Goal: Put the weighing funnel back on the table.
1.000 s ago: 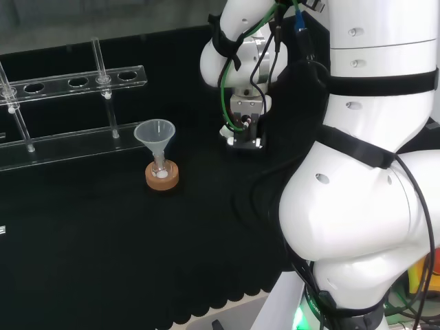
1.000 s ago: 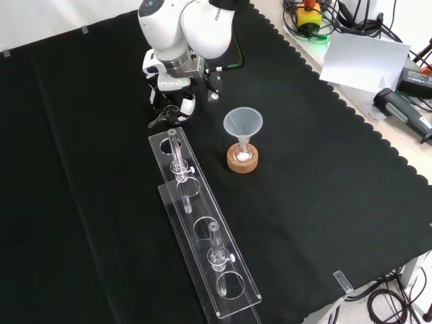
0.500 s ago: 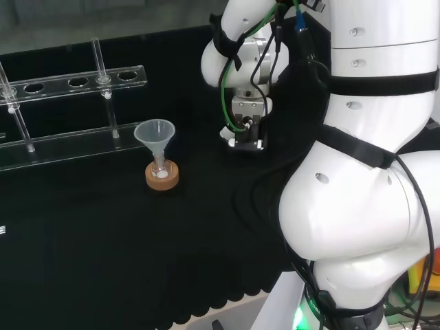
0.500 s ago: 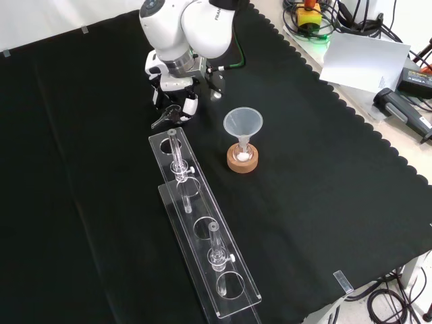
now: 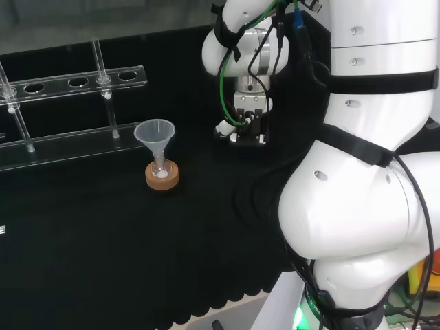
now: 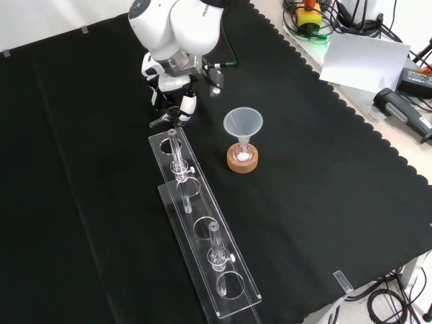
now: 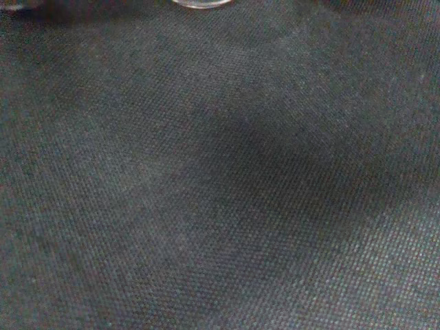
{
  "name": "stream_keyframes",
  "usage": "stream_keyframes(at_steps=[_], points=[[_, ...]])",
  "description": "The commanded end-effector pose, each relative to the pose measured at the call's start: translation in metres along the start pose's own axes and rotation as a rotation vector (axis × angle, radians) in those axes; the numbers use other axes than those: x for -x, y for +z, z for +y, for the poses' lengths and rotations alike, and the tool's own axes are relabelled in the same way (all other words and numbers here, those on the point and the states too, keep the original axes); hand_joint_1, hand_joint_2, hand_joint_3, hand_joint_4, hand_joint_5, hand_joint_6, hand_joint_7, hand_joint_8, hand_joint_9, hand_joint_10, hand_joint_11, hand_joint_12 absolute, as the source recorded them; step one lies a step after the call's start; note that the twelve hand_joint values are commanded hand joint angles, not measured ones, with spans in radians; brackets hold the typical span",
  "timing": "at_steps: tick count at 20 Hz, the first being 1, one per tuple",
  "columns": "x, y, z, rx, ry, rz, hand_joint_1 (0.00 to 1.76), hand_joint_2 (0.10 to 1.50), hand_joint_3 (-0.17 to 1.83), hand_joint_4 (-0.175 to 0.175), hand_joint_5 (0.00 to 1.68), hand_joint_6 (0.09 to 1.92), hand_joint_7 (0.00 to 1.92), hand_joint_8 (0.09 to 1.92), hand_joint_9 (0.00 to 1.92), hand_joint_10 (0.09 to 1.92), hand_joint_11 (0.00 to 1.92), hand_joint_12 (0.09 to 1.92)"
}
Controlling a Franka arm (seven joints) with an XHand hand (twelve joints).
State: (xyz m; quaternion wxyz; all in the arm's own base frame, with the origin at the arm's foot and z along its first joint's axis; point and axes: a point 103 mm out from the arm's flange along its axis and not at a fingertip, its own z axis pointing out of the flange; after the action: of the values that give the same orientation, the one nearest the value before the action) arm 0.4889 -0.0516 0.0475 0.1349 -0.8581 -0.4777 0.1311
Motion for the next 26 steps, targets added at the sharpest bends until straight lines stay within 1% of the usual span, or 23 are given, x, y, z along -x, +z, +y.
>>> stream_keyframes(at_steps=[1,6,10,12,18,26], points=[[-0.001,0.003,-0.003,-0.037,-0.016,-0.001,0.5,0.59,0.34,0.091,0.65,0.55,1.11,0.09,1.03,0.24,0.17,1.5],[-0.001,-0.004,-0.008,-0.039,-0.026,0.004,0.46,0.6,0.28,0.067,0.61,0.45,1.03,0.09,0.95,0.26,0.15,1.51],[-0.001,-0.014,-0.011,-0.036,-0.03,-0.002,0.43,0.62,0.21,0.051,0.59,0.32,0.96,0.09,0.87,0.32,0.12,1.52],[-0.002,-0.02,-0.013,-0.026,-0.035,-0.014,0.42,0.62,0.2,0.049,0.59,0.29,0.93,0.09,0.84,0.34,0.12,1.52],[0.0,-0.038,-0.016,0.002,-0.039,-0.019,0.42,0.63,0.18,0.048,0.59,0.24,0.91,0.09,0.81,0.37,0.09,1.53],[0.004,-0.056,-0.021,0.015,-0.042,-0.031,0.41,0.64,0.16,0.049,0.6,0.2,0.9,0.09,0.79,0.4,0.08,1.54]])
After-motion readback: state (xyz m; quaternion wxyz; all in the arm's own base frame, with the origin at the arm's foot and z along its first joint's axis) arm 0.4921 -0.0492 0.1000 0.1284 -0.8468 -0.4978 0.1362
